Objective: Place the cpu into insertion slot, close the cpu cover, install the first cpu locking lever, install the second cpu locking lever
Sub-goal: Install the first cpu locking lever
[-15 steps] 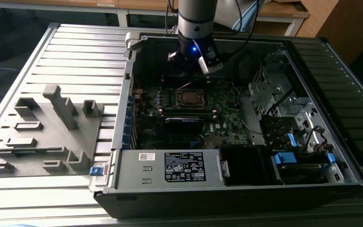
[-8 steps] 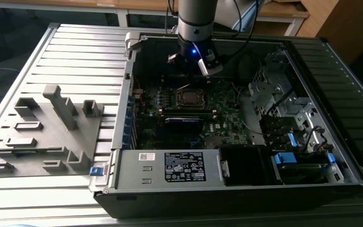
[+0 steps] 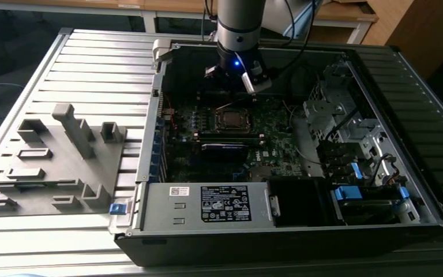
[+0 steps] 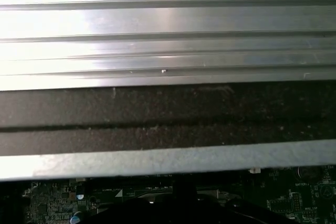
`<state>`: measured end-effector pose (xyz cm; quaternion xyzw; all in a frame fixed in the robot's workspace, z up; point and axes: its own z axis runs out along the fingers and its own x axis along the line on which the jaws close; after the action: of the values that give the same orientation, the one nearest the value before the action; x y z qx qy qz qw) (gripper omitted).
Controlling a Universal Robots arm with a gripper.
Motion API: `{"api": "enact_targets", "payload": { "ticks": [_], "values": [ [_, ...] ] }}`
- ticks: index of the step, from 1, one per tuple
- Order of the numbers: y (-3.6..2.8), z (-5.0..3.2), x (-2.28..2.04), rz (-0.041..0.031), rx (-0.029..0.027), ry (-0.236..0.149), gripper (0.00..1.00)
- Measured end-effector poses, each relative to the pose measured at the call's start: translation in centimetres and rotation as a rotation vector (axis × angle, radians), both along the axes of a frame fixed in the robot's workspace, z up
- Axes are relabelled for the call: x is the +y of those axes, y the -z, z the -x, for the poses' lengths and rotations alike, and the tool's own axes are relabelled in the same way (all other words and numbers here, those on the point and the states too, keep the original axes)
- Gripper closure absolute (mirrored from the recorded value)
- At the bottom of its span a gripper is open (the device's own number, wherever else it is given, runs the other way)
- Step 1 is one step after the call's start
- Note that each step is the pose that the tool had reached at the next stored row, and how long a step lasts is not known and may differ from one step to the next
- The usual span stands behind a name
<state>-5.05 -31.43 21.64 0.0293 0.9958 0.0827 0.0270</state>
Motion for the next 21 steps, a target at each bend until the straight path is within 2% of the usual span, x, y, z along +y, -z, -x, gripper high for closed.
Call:
{"api": "enact_targets", "payload": {
  "ticks": [9, 13, 21],
  "values": [
    [0.23, -0.3, 0.0, 0.0092, 0.0, 0.0, 0.89],
    [0.31, -0.31, 0.0, 0.0096, 0.0, 0.0, 0.89],
    [1.07, -0.31, 0.0, 0.0098, -0.0001, 0.0, 0.89]
  ]
}}
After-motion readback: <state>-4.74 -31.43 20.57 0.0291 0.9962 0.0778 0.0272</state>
